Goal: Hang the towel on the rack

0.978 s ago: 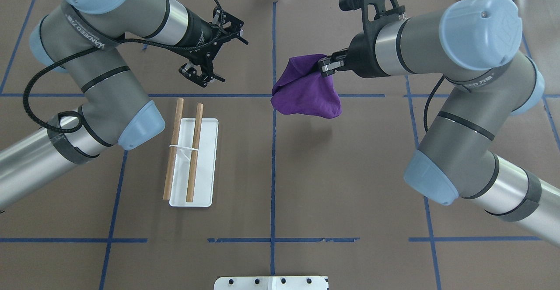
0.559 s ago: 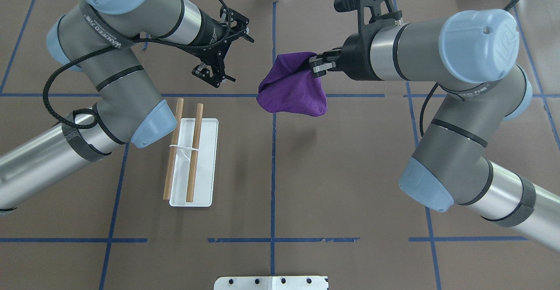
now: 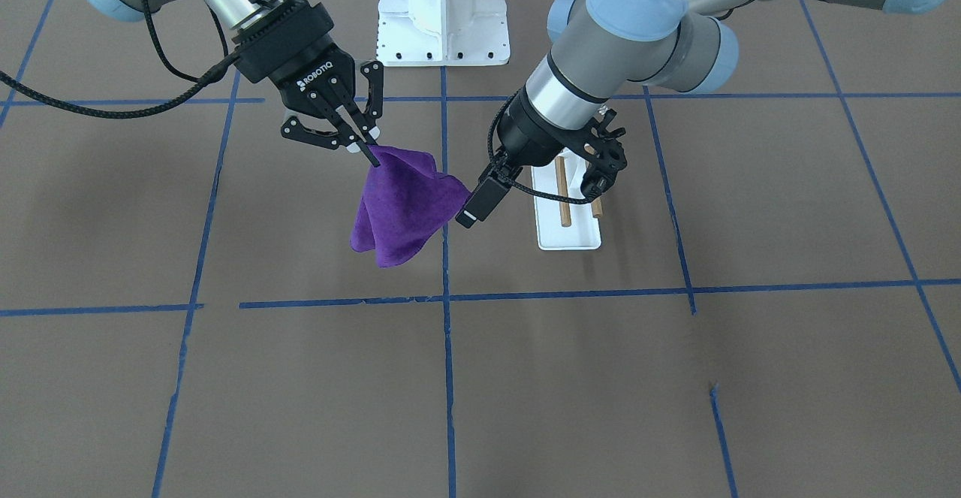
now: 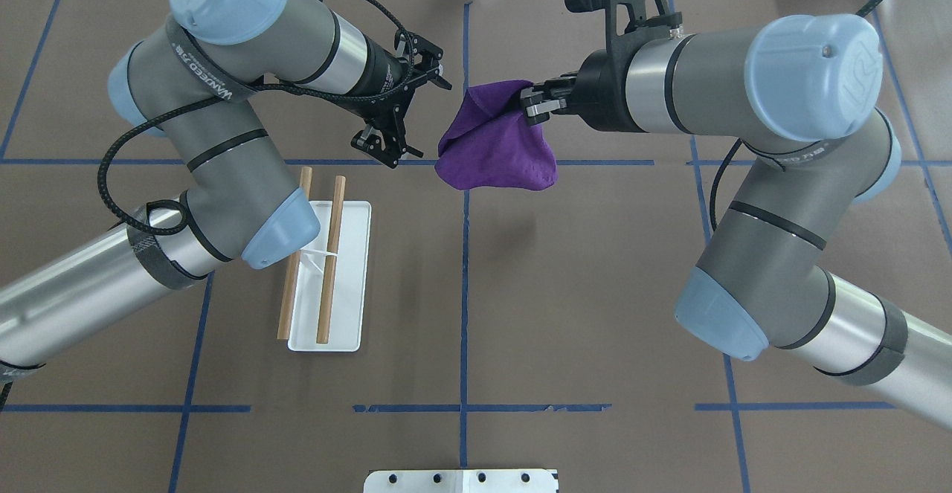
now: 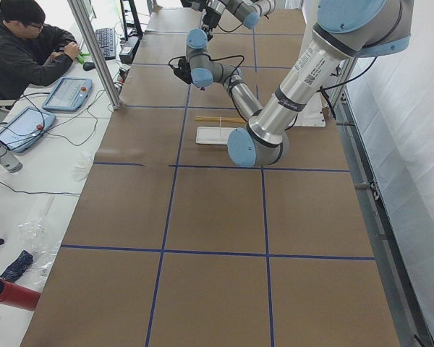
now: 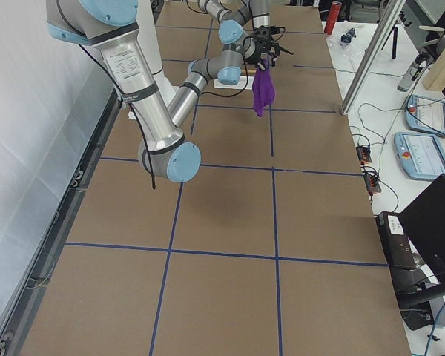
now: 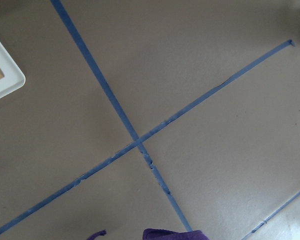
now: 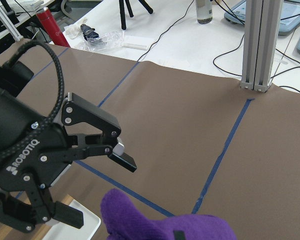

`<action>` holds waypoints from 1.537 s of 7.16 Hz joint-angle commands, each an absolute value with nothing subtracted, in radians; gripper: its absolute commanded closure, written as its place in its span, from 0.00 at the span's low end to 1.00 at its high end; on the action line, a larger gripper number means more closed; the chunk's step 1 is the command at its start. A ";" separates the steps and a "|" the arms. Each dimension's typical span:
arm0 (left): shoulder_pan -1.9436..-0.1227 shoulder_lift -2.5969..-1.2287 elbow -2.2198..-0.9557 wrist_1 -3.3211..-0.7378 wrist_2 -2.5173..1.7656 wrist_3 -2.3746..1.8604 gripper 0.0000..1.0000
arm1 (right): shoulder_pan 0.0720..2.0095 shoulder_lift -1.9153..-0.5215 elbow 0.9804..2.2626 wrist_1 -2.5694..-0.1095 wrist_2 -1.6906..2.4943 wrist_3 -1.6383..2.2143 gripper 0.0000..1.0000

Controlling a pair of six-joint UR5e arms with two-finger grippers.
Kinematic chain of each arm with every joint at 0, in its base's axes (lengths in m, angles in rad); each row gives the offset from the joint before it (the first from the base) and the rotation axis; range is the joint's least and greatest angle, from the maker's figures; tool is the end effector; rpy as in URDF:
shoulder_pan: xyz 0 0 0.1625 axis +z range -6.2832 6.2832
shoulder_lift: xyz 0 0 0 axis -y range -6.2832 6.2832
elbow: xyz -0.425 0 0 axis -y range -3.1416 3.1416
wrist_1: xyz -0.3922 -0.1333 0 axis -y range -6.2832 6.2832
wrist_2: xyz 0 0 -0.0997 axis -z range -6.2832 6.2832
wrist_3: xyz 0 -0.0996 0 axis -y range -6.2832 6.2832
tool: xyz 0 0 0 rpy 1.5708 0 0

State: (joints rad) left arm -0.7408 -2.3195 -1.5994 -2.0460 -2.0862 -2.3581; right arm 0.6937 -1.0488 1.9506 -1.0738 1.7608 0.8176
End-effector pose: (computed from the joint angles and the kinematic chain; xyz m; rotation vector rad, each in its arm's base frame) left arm 0.4467 -0.5227 0.1312 -0.4952 1.2667 -0.9790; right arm -0.3640 -0.4516 0.1418 0.8053 -1.1505 -0.1822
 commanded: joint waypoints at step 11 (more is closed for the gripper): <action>-0.727 -2.315 -1.606 -2.109 -2.080 -2.387 0.79 | 0.693 -1.046 1.954 -1.072 1.756 0.818 1.00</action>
State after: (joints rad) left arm -0.7271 -2.3158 -1.6038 -2.1080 -2.0801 -2.3908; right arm 0.6933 -1.0462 1.9538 -1.0725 1.7564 0.8176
